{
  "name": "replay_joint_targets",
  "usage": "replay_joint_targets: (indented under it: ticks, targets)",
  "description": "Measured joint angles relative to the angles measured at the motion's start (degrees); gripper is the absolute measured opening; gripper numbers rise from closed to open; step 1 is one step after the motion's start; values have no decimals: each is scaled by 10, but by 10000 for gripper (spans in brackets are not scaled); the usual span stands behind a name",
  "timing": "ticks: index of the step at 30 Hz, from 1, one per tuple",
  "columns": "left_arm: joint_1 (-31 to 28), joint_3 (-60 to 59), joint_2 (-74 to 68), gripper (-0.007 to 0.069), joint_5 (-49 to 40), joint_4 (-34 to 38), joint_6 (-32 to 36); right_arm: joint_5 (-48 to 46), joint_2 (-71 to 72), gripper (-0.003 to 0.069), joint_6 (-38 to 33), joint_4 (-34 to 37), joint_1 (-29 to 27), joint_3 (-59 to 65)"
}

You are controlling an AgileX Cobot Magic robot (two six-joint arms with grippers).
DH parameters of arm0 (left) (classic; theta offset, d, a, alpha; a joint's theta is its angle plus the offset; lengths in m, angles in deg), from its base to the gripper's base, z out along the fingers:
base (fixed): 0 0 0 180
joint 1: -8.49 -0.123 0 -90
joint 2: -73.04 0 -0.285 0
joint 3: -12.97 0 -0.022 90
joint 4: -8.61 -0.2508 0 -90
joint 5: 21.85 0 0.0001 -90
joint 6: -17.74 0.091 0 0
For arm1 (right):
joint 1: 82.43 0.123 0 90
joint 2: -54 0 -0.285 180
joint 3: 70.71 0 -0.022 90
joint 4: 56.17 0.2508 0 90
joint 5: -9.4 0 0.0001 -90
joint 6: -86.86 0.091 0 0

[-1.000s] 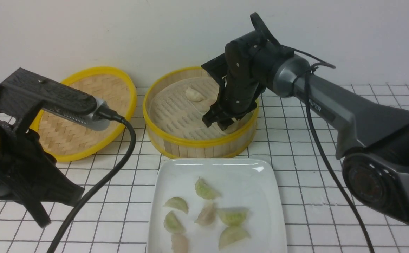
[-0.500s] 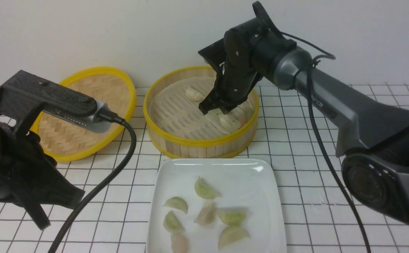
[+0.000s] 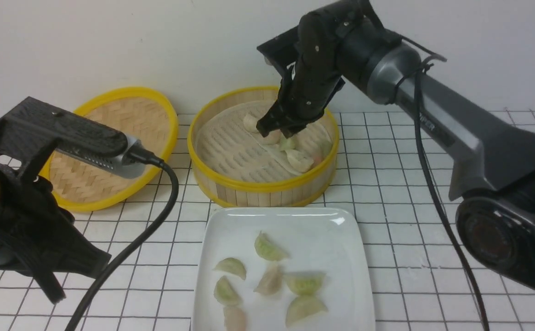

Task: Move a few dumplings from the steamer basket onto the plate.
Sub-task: Use the right arm to grab a dumpling from inside the steamer

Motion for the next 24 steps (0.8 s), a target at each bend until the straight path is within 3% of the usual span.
replay_joint_targets:
  ticks: [2, 3, 5, 8, 10, 13, 14, 24]
  targets:
    - [0, 0, 0, -6, 0, 0, 0, 0, -11, 238, -3, -2, 0, 0]
    - [0, 0, 0, -6, 0, 0, 0, 0, -20, 314, -4, -9, 0, 0]
    - [0, 0, 0, -6, 0, 0, 0, 0, -33, 397, -4, -20, 0, 0]
    - [0, 0, 0, -6, 0, 1, 1, 0, -47, 458, -4, -35, 0, 0]
    - [0, 0, 0, -6, -1, 1, 1, 1, -50, 457, 0, -40, 0, 0]
    - [0, 0, 0, -6, -1, 2, 2, 4, -52, 364, 13, -38, 0, 0]
    - [0, 0, 0, -6, -1, 2, 3, 4, -52, 263, 17, -33, -1, 0]
    - [0, 0, 0, -6, -3, 2, 4, 0, 10, 264, 33, 2, -1, 4]
